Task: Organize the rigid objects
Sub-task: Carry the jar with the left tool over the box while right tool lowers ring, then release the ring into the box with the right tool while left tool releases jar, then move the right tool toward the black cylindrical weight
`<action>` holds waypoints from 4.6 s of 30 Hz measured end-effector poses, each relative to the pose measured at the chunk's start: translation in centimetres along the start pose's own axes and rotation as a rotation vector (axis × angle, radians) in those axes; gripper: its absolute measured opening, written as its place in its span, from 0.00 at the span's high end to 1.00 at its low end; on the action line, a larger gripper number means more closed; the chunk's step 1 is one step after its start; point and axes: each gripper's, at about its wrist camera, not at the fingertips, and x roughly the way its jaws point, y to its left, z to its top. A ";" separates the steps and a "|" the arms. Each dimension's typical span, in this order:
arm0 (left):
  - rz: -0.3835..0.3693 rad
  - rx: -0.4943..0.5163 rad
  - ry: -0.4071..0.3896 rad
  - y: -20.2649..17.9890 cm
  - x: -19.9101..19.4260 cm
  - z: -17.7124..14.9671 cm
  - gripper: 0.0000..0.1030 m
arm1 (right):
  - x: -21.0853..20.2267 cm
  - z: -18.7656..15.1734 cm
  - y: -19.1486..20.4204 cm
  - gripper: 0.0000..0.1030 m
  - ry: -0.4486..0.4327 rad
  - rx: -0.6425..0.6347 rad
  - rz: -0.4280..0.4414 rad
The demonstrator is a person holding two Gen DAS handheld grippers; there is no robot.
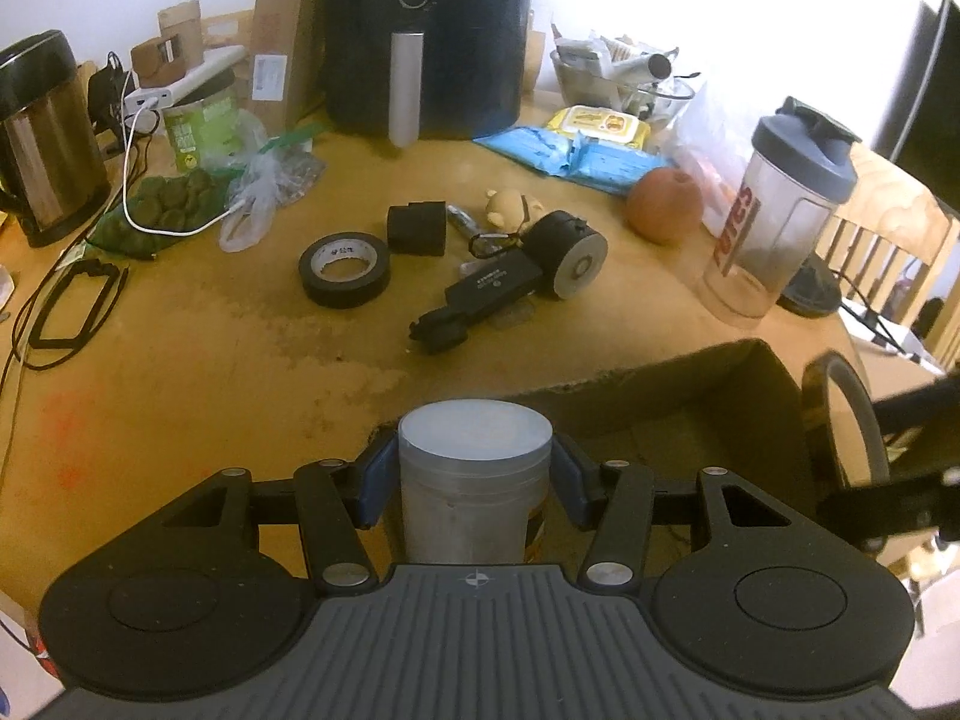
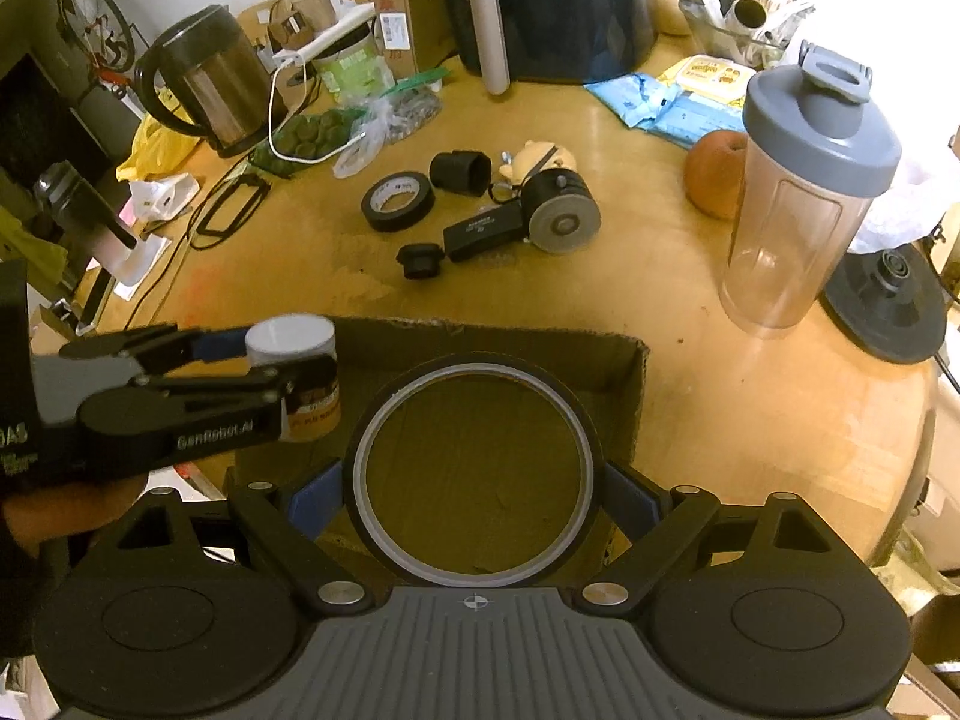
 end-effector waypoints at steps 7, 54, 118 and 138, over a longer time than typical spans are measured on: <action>0.015 -0.019 -0.050 0.6 -1.5 0.0 0.48 | 0.5 0.0 -0.2 0.11 0.020 0.016 -0.022; 0.059 -0.315 0.090 2.9 -5.4 -5.0 0.48 | 3.1 0.6 -0.7 0.00 0.056 0.011 -0.081; 0.120 -0.307 0.102 4.3 -3.3 3.9 0.48 | 6.4 8.7 0.3 0.00 0.175 -0.082 -0.310; 0.104 -0.380 0.116 8.7 -2.0 2.9 0.48 | 13.2 14.3 -1.7 0.17 -0.012 -0.080 -0.191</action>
